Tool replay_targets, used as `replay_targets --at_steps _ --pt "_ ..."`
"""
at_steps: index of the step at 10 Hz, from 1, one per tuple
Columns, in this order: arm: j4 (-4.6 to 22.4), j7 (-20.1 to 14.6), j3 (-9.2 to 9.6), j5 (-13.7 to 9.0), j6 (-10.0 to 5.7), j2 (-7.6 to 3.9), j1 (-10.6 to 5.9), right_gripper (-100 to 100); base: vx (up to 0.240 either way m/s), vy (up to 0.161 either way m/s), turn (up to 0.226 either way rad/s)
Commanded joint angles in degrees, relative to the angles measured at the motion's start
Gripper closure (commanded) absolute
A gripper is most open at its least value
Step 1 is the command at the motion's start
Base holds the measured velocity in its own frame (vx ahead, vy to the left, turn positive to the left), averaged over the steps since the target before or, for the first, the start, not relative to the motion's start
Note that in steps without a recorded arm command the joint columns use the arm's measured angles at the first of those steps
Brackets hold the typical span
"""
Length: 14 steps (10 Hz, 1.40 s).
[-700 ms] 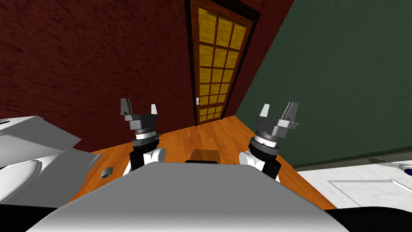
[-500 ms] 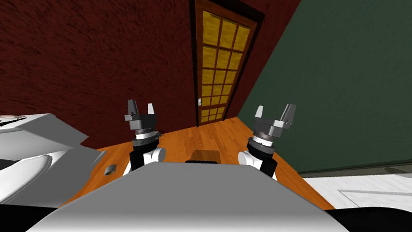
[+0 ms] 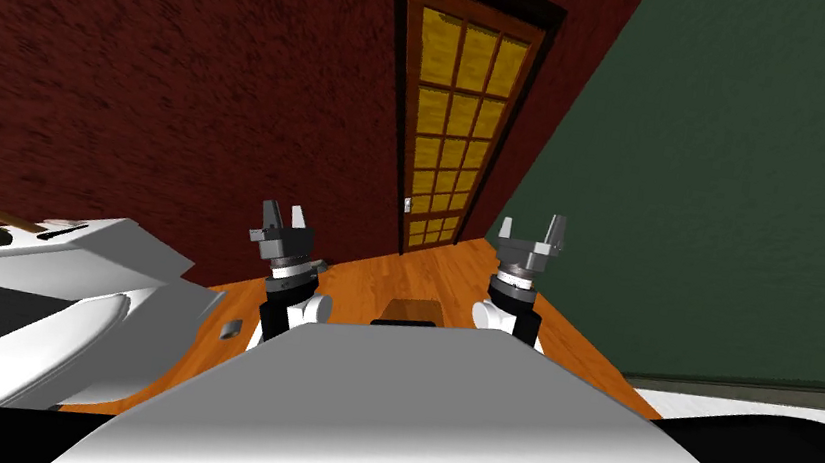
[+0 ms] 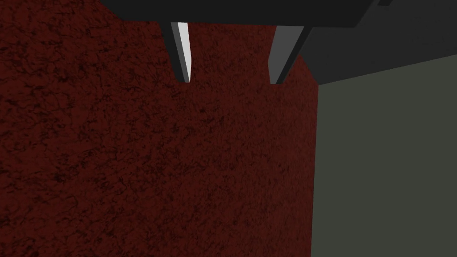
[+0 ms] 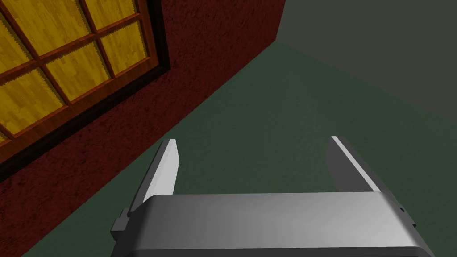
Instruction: Pull the door open
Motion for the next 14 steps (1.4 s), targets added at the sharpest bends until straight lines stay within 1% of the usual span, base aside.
replay_targets --at_steps 1,4,8,14 --pt "1.89 -1.68 0.12 -1.11 -0.58 -0.49 -0.23 -100 0.089 -0.002 0.115" --pt "5.39 -4.34 0.44 -3.01 -1.30 -1.20 -1.04 -100 0.087 -0.008 0.138" --pt "10.78 -8.42 0.92 -5.94 -2.42 -2.15 -2.28 -100 0.088 -0.015 0.154" --pt "19.70 -15.20 1.73 -10.78 -4.26 -3.49 -4.34 -100 0.100 -0.015 0.169"
